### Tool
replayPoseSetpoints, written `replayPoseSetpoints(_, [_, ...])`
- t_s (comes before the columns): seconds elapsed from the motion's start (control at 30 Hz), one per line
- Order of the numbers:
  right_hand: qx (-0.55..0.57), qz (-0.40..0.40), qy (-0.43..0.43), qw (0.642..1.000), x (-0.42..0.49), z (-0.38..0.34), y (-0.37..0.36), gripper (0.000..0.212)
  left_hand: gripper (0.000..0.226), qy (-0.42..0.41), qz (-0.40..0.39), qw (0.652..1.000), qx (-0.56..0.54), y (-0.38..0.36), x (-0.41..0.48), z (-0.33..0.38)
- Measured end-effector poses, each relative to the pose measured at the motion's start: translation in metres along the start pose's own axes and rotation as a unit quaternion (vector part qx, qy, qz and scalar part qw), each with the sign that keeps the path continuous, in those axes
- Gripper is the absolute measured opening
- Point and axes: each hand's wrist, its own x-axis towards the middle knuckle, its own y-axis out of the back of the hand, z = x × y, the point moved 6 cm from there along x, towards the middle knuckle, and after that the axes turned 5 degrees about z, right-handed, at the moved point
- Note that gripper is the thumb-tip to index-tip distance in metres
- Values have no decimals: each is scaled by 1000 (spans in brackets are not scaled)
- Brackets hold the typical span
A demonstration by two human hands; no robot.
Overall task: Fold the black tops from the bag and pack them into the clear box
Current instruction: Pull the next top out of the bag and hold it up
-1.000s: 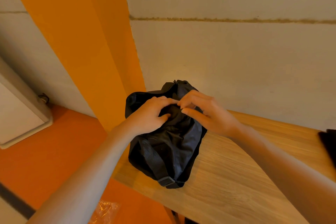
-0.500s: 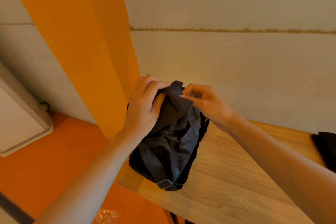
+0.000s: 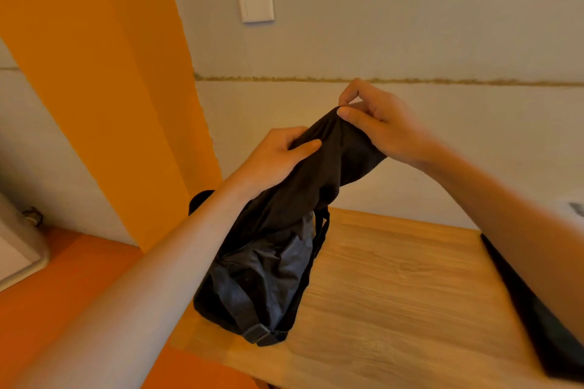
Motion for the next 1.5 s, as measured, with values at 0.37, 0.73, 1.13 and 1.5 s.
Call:
replayPoseSetpoints(0.37, [-5, -142, -212, 967, -30, 9, 108, 40, 16, -266, 102, 954, 96, -44, 22, 131])
replayPoseSetpoints(0.73, [-51, 36, -82, 995, -20, -58, 222, 9, 29, -39, -44, 953, -297, -75, 26, 176])
replayPoseSetpoints(1.13, [-146, -61, -150, 976, -46, -74, 238, 21, 14, -169, 110, 971, -131, -52, 25, 226])
replayPoseSetpoints(1.5, [-112, -13, -59, 992, -41, -99, 246, 22, 20, -104, -39, 992, 59, -22, 5, 219])
